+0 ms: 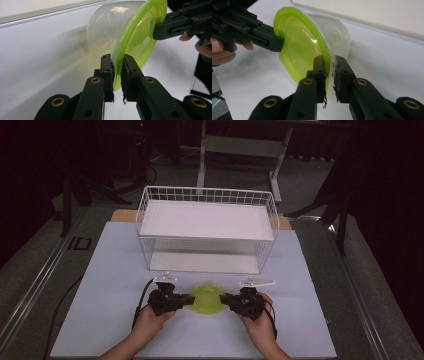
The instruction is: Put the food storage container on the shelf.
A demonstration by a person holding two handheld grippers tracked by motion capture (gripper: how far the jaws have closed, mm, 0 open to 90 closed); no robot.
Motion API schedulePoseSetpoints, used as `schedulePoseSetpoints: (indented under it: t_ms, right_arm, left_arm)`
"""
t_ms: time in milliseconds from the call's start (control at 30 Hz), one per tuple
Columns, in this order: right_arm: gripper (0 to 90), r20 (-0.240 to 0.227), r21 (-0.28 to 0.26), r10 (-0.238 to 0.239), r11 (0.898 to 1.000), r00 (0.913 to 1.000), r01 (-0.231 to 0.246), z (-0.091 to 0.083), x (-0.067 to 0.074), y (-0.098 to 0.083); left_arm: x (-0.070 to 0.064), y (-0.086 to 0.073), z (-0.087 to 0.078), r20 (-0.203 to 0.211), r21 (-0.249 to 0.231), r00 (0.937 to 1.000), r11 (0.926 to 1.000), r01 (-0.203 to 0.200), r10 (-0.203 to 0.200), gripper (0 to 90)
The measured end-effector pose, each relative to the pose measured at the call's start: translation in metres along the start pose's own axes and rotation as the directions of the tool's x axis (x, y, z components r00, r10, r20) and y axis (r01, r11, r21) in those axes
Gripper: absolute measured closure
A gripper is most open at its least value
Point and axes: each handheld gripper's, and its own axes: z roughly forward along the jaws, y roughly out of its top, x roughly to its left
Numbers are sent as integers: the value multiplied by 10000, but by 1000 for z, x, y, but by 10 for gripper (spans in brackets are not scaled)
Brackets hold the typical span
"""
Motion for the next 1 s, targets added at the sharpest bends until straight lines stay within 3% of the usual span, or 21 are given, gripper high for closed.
schedulePoseSetpoints:
  t_ms: [267,500,800,1000]
  right_arm:
    - [806,21,-918,263,9954,9997,-260,-10,5,24]
    - [804,295,-1287,652,9898,9974,-609,-4,-4,45]
    - [802,614,-1218,952,9887,9936,-872,13,-19,52]
    - [802,683,-1084,1123,9886,9913,-1045,25,-26,50]
  left_arm:
    - [-5,28,-18,-367,-766,9983,9959,-485,458,820]
    - [3,47,-14,-720,-1115,9970,9931,-377,298,821]
    - [20,50,2,-820,-1353,9966,9905,-231,121,819]
    - [32,48,13,-928,-1189,9957,9928,-111,0,816]
